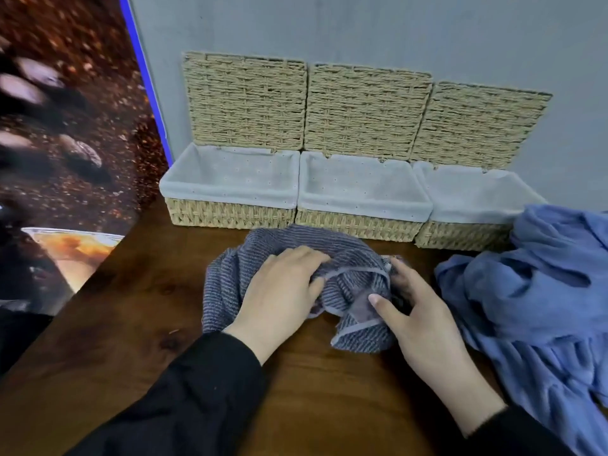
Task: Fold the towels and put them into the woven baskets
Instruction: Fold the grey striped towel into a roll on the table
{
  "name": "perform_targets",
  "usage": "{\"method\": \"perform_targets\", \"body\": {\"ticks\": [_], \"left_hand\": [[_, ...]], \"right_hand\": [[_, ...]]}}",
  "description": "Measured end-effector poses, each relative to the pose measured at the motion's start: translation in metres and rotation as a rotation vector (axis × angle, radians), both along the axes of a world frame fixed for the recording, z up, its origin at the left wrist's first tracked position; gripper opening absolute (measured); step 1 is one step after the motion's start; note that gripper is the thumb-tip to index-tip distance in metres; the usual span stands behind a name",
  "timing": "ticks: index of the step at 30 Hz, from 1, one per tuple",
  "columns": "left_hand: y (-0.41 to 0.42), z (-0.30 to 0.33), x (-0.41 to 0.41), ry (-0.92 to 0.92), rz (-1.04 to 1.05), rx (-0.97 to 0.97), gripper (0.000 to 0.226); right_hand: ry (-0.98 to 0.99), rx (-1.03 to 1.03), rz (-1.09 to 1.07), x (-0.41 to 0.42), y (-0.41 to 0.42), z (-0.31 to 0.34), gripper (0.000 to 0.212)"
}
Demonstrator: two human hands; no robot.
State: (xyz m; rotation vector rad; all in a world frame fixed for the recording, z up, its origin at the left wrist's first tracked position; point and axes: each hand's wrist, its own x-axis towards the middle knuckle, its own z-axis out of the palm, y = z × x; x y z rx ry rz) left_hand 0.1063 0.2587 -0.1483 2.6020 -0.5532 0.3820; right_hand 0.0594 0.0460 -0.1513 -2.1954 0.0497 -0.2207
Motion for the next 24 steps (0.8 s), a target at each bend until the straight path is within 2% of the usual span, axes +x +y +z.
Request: {"method": "perform_targets", "body": {"ticks": [4,5,8,9,11,13,14,16,18,20,22,24], "left_hand": [[0.01,0.003,0.001,0.195,0.053,-0.485,0.017],[0.012,0.005,0.002,0.221,0.086,-0.61,0.02],[0.017,0.011,0.004,0.172,0.19,-0.882,0.027],[0.018,0.012,0.006,0.152,0.207,-0.928,0.028],[0.018,0.013,0.007,0.14,0.236,-0.972,0.022],[0.017,0.012,0.008,0.146,0.24,-0.982,0.012],[0.016,0.013,0.007,0.161,0.216,-0.968,0.017],[0.016,0.015,0.001,0.154,0.145,-0.825,0.038],[0.018,0.024,-0.009,-0.061,0.036,-0.54,0.049],[0.019,0.033,-0.02,-0.24,-0.169,-0.278,0.046],[0.014,0.031,-0.035,-0.143,-0.356,-0.064,0.051],[0.005,0.016,-0.046,0.024,-0.411,0.164,0.07]], "right_hand": [[-0.132,-0.096,-0.107,0.004,0.005,-0.001,0.022],[-0.194,-0.08,-0.136,0.005,0.007,0.002,0.013],[-0.318,-0.03,-0.186,0.006,0.012,0.012,0.006],[-0.272,0.013,-0.16,0.004,0.012,0.014,0.009],[-0.072,0.068,-0.054,-0.001,0.014,0.016,0.038],[0.05,-0.037,0.018,-0.006,0.014,0.012,0.053],[0.043,-0.109,0.031,-0.006,0.014,0.008,0.051],[-0.04,-0.212,0.046,-0.002,0.016,0.002,0.03],[-0.079,-0.226,0.049,0.003,0.016,0.0,0.019],[-0.057,-0.153,0.039,0.005,0.015,0.001,0.02],[-0.086,-0.096,0.066,0.007,0.01,0.001,0.028],[-0.109,-0.07,0.121,0.008,0.003,0.004,0.033]]}}
